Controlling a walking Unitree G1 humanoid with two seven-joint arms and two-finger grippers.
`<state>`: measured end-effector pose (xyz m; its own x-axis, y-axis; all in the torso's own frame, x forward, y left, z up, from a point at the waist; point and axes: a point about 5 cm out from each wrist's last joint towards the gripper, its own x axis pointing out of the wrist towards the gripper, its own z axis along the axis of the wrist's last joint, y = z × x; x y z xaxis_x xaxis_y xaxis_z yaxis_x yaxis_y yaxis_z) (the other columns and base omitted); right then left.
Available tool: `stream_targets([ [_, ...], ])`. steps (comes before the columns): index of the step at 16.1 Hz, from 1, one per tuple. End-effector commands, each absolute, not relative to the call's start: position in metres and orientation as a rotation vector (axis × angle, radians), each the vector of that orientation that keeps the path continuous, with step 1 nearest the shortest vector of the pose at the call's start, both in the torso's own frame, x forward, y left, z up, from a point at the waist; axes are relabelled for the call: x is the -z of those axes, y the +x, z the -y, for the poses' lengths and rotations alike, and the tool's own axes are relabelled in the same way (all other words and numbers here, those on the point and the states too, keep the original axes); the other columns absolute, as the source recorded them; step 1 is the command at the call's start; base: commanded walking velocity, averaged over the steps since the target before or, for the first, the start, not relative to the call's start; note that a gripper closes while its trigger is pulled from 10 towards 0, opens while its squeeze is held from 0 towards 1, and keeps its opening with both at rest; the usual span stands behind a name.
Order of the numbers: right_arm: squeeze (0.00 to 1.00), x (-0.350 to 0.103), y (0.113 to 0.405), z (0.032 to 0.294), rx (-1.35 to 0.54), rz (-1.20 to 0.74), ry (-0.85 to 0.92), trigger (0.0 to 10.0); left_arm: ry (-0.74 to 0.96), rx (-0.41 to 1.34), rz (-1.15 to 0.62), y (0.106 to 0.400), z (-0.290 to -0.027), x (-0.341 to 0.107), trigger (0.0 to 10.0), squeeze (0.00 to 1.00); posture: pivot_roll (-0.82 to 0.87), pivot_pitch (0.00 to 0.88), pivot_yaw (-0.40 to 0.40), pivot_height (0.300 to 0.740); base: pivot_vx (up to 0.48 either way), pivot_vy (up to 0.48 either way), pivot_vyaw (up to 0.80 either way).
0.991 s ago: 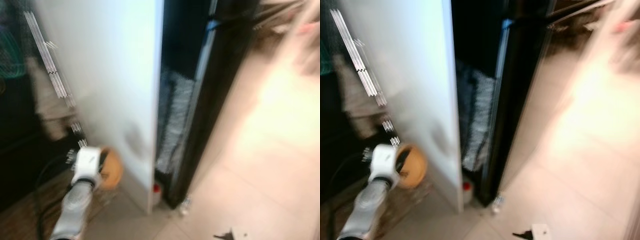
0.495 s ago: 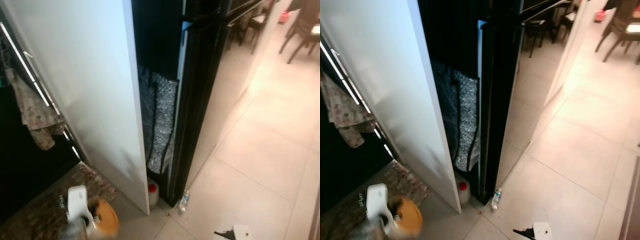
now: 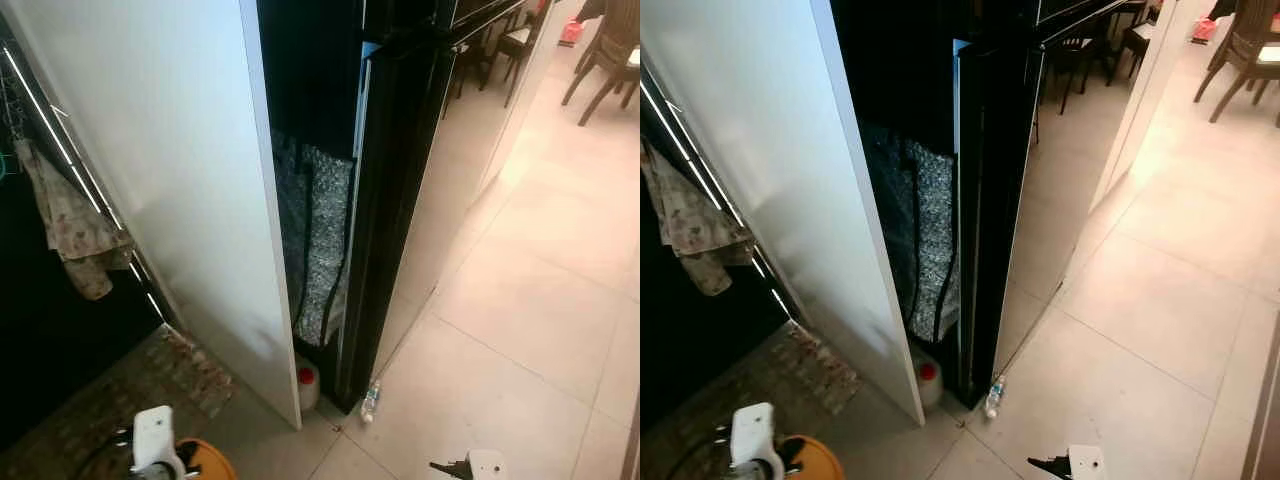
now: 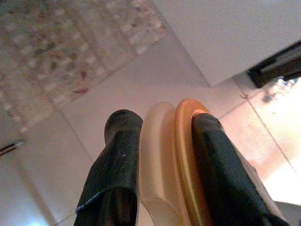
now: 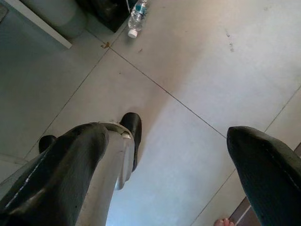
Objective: Restocking fridge
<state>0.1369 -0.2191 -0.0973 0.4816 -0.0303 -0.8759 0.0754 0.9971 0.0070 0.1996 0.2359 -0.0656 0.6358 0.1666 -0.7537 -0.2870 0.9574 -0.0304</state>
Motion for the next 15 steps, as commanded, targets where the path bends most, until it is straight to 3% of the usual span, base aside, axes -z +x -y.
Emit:
stream_targets([
  [1, 0.00, 0.0974, 0.1373, 0.2173, 0.069, -1.059, 0.061, 10.0, -0.152, -0.261, -0.849, 0.1989, -0.2389, 0.0654, 10.0, 0.00, -0.04, 0.000, 0.034, 0.740, 0.000, 0.000, 0.00],
  [4, 0.00, 0.0983, 0.1356, 0.2168, 0.067, -1.072, 0.062, 10.0, -0.147, -0.278, -0.850, 0.1978, -0.2421, 0.0653, 10.0, 0.00, -0.05, 0.000, 0.042, 0.740, 0.000, 0.000, -0.21],
  [15, 0.00, 0.0985, 0.1352, 0.2164, 0.040, -1.084, 0.046, 10.0, -0.160, -0.265, -0.843, 0.2001, -0.2357, 0.0657, 10.0, 0.00, -0.05, 0.000, 0.039, 0.740, 0.000, 0.000, -0.78],
])
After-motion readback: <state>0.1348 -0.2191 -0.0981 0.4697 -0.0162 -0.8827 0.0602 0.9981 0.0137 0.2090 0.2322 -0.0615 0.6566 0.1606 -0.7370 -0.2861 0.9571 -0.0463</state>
